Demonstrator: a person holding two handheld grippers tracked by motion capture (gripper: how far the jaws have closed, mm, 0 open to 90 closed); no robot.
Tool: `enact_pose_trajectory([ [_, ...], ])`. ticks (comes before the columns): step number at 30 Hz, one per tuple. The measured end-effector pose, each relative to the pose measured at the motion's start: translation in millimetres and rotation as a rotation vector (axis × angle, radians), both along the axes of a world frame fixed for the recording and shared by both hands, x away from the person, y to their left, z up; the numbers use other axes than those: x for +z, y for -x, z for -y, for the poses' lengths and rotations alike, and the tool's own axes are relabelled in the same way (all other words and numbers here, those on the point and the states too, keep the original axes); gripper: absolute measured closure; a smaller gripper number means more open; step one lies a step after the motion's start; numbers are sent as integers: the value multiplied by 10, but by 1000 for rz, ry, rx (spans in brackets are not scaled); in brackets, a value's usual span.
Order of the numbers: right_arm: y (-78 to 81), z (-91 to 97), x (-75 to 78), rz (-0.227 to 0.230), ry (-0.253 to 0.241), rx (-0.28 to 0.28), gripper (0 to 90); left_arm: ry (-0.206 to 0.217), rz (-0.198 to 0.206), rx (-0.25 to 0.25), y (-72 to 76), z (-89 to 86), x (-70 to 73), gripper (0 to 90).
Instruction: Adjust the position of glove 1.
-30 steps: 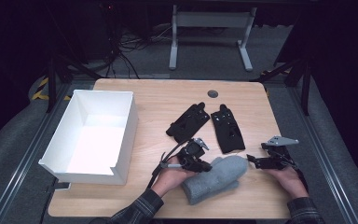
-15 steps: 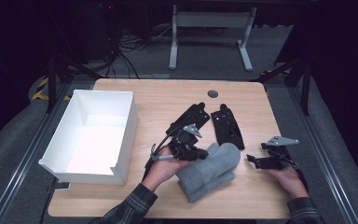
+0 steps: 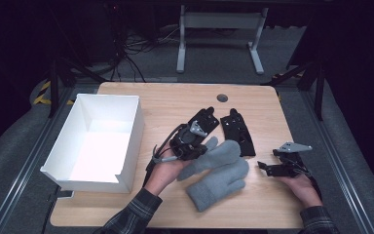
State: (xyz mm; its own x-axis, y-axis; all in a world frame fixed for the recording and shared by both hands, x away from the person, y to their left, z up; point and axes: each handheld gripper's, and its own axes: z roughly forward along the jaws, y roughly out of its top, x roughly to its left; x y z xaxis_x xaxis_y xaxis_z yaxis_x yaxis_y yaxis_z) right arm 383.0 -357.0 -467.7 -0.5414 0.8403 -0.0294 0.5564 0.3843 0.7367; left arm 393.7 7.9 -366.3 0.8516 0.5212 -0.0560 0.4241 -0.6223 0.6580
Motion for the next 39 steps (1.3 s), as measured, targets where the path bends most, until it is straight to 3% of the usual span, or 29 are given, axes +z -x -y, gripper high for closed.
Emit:
enact_pose_trajectory([
  [2,0,0,0,0,0,2,148,-18,10,30,-12,15,-32,874],
  [5,1,-1,0,0,0,2,148,-17,2,35,-29,17,-50,873],
  [11,0,-1,0,-1,0,4,148,-22,-11,-16,85,154,-83,871],
  [19,1,-2,0,-1,1,6,149,-35,13,-63,266,322,-48,867],
  [20,6,-3,4,3,3,14,196,-40,14,-65,269,331,-48,867],
  [22,42,-11,55,-6,11,58,405,-45,9,-66,261,346,-58,868],
  [24,100,-34,133,-9,5,79,553,-41,13,-61,250,342,-61,868],
  [29,361,-198,387,27,-131,228,852,-36,11,-55,229,328,-59,869],
  [31,454,-331,428,14,-165,315,896,-38,12,-57,227,328,-59,869],
  [33,509,-480,432,2,-167,390,898,-38,13,-56,227,329,-60,869],
  [36,544,-684,398,-14,-153,467,898,-37,15,-54,228,325,-54,869],
  [39,515,-851,306,-43,-117,501,899,-35,15,-57,233,317,-39,871],
])
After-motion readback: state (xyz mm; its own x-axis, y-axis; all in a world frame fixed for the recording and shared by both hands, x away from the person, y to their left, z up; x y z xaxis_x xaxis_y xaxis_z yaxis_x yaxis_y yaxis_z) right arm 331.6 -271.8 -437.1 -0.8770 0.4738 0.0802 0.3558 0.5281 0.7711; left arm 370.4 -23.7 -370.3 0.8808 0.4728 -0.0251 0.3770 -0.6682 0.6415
